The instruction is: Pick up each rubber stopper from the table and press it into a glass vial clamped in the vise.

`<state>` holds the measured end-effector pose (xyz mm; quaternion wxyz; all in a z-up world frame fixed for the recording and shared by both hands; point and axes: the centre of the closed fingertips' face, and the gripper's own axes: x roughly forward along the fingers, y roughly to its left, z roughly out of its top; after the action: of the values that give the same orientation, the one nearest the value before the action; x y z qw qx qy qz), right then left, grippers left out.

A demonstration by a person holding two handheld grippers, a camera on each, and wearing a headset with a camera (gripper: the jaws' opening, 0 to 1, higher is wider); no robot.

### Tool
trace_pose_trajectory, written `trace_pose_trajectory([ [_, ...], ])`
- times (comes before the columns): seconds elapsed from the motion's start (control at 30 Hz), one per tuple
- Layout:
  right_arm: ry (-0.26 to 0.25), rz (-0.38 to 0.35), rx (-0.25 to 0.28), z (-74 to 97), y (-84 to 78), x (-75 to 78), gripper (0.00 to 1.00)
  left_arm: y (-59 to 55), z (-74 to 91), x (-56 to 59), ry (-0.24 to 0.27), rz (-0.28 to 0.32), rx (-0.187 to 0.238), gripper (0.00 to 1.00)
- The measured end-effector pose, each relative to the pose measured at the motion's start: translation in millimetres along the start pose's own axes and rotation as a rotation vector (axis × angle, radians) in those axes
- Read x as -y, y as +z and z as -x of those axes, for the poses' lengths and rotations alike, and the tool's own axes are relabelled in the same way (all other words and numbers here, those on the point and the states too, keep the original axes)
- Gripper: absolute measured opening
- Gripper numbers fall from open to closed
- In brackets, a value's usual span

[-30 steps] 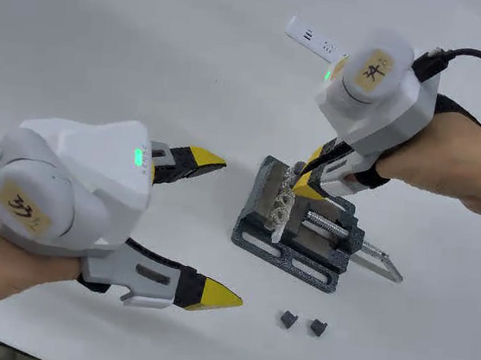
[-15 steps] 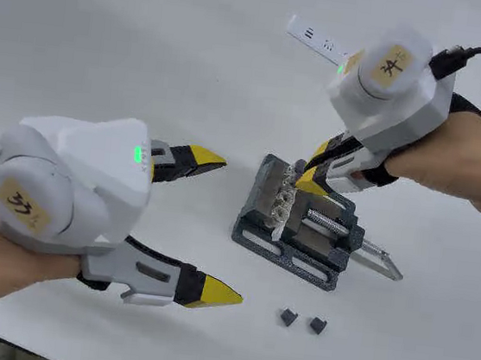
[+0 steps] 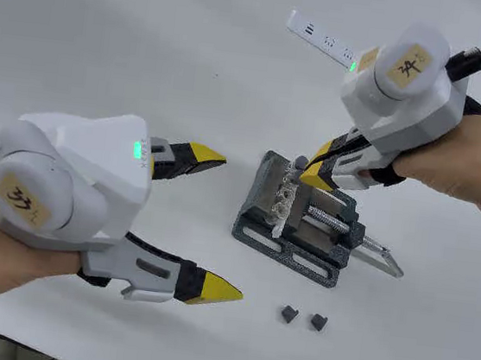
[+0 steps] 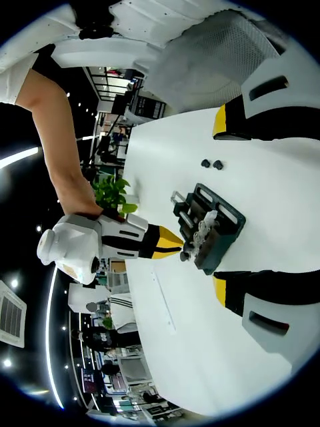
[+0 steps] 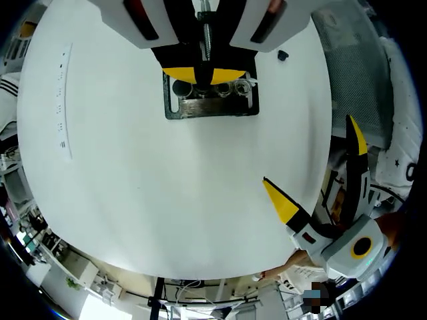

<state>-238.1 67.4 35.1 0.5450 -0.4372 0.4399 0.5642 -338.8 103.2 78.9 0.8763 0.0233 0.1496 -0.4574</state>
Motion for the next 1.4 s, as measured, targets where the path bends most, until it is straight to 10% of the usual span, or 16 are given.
trace_pose_trajectory([
  [1.4,0.041,0.006,-0.029,-8.7,0.6,3.0,0.0,3.5,-6.6,-3.6,-0.005,0.005,0.018,0.77],
])
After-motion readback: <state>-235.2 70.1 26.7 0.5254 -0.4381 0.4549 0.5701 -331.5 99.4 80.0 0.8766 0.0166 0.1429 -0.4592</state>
